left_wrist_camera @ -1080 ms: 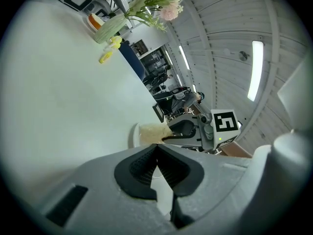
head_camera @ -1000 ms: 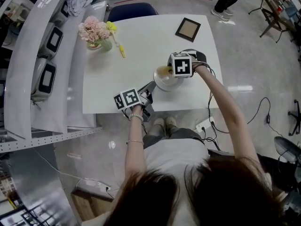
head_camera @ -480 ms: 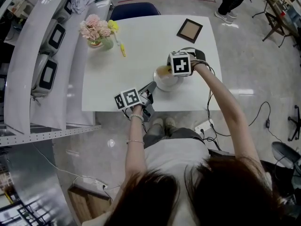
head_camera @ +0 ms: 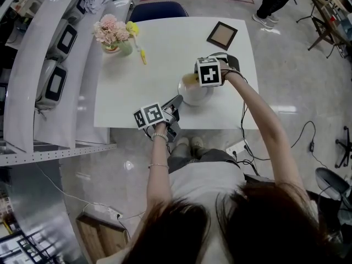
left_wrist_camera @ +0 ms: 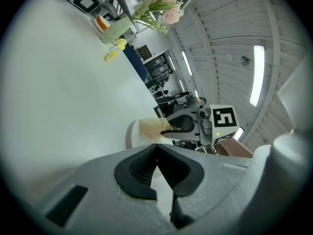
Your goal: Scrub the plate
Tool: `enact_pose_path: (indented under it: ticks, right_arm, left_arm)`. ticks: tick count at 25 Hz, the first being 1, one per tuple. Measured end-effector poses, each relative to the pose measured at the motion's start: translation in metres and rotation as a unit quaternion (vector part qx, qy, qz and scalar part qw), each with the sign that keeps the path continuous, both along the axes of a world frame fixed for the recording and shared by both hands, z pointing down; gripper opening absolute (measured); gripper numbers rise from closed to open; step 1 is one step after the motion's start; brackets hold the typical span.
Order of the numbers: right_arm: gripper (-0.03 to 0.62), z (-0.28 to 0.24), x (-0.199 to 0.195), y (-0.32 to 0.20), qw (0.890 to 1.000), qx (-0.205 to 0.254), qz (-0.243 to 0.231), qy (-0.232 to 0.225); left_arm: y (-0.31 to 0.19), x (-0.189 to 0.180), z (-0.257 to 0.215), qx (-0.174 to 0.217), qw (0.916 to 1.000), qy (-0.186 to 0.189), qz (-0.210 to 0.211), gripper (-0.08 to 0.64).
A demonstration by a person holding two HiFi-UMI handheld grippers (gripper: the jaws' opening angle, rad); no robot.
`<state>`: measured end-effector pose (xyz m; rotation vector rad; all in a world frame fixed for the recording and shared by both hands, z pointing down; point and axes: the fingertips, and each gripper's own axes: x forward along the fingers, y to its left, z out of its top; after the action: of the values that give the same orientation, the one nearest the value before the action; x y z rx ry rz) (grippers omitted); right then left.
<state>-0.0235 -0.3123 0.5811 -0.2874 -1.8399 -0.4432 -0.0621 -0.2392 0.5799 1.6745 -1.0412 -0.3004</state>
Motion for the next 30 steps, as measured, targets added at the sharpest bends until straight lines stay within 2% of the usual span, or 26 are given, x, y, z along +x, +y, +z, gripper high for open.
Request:
enact_pose_path:
  ticks: [13,21,30]
  right_arm:
    - [0.086,-0.001,0.011,-0.007,1.0,0.022,0.007,0.016]
    - [0.086,-0.001,0.022,-0.006,0.999,0.014,0.046,0.019]
    - [0.084,-0.003,0.034,-0.001,0.996,0.013,0.086,0.018]
  left_arm:
    - [0.003,-0.001,0.002,0.0,1.0,0.006,-0.001,0.011]
    - [0.005,-0.003,-0.002,-0.009,0.9998,0.008,0.017,0.011]
    - [0.007,-0.009,-0.003,-0.008,0.9998,0.009,0.017,0.011]
